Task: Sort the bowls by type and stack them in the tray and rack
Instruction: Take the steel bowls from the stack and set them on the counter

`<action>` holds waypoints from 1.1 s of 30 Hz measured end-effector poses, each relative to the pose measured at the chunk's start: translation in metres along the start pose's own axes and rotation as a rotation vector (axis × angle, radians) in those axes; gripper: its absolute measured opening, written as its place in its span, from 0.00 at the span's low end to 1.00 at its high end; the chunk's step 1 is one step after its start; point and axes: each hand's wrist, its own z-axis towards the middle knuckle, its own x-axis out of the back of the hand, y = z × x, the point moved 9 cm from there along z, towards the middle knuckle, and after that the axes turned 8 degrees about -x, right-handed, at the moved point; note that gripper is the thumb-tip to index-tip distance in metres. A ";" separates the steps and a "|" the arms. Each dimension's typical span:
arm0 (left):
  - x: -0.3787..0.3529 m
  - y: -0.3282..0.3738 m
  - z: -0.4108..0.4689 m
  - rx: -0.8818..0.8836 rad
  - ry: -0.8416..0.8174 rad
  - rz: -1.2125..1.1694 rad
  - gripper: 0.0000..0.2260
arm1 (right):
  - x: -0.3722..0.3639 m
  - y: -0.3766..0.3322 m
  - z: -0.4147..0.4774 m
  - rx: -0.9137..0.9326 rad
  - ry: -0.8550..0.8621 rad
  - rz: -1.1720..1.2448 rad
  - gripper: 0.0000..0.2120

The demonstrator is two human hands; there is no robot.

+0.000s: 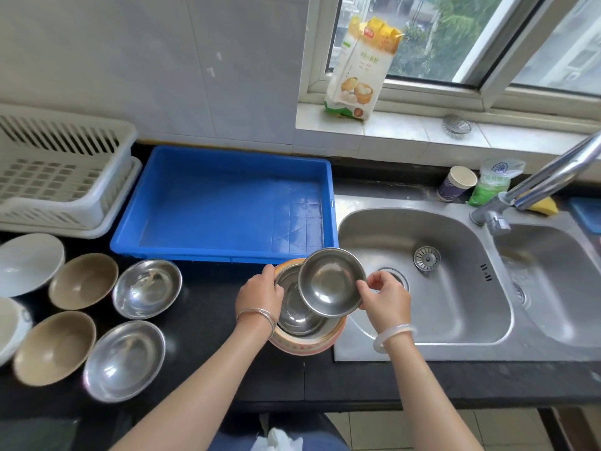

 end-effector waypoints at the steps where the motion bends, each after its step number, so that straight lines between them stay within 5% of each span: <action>1: 0.003 0.001 0.000 0.001 0.026 -0.006 0.03 | 0.001 -0.001 0.000 -0.001 -0.004 0.014 0.06; 17: 0.074 -0.045 -0.028 0.176 0.289 -0.191 0.06 | -0.015 -0.064 0.002 0.135 -0.213 0.191 0.04; 26: 0.070 -0.127 -0.096 0.440 0.291 -0.234 0.06 | -0.134 -0.111 -0.020 0.209 -0.494 0.002 0.06; 33: 0.054 -0.158 -0.116 0.517 0.287 -0.243 0.06 | -0.209 -0.123 -0.035 0.270 -0.531 -0.259 0.07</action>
